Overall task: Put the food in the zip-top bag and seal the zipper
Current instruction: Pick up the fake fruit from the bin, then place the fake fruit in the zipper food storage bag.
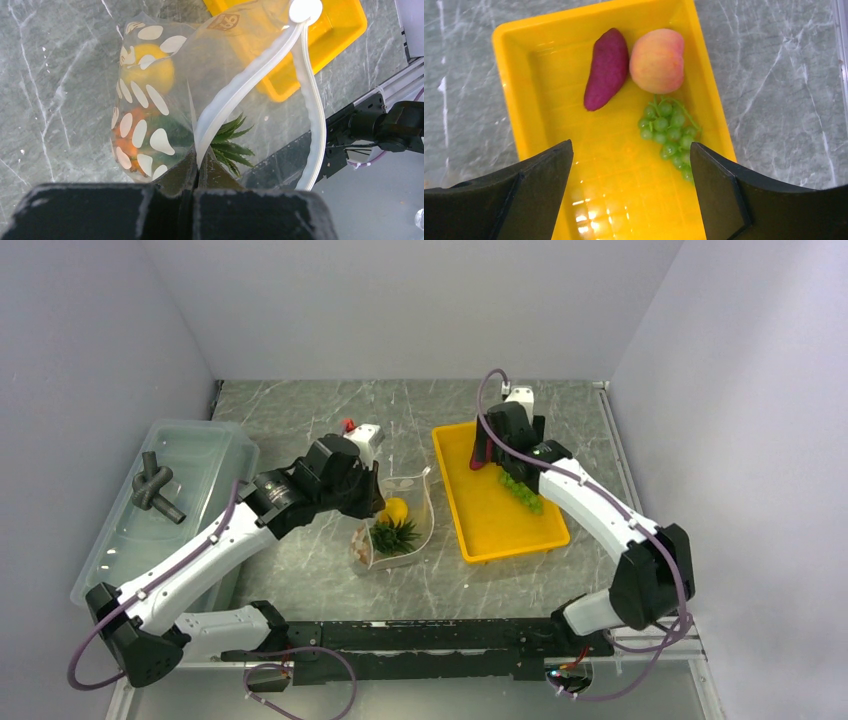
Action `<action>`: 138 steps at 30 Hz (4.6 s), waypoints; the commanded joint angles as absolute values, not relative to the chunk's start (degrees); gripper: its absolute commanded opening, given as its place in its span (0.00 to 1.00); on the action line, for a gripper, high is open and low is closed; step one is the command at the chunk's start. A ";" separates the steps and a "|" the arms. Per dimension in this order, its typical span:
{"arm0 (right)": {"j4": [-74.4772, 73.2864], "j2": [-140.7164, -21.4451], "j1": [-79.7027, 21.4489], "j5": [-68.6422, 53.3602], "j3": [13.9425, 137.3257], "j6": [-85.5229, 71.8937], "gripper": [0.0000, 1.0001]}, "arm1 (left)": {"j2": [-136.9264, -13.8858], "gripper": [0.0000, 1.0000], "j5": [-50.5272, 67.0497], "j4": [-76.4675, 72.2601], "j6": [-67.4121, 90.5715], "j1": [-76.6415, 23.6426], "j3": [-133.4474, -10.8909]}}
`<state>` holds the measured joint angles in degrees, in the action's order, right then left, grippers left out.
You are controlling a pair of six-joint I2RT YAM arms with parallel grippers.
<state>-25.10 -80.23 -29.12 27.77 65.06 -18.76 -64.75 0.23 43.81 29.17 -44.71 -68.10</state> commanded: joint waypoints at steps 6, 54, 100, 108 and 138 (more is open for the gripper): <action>-21.02 -89.90 -22.32 23.05 72.59 -17.99 0.99 | -65.89 0.00 1.45 42.71 28.04 -44.82 -71.83; -19.53 -112.24 -15.12 18.81 82.58 -20.04 0.71 | -64.80 0.00 1.49 43.55 28.47 -44.84 -71.06; -20.30 -79.11 -16.60 8.84 71.60 -21.12 0.31 | -64.17 0.00 0.42 42.37 29.07 -44.82 -69.31; -21.31 -70.37 -18.43 5.45 69.04 -20.66 0.31 | -64.93 0.00 0.47 41.95 29.10 -44.74 -69.52; -20.17 -54.93 -40.00 -16.69 69.94 -18.44 0.31 | -63.13 0.00 0.18 42.71 29.60 -44.75 -69.31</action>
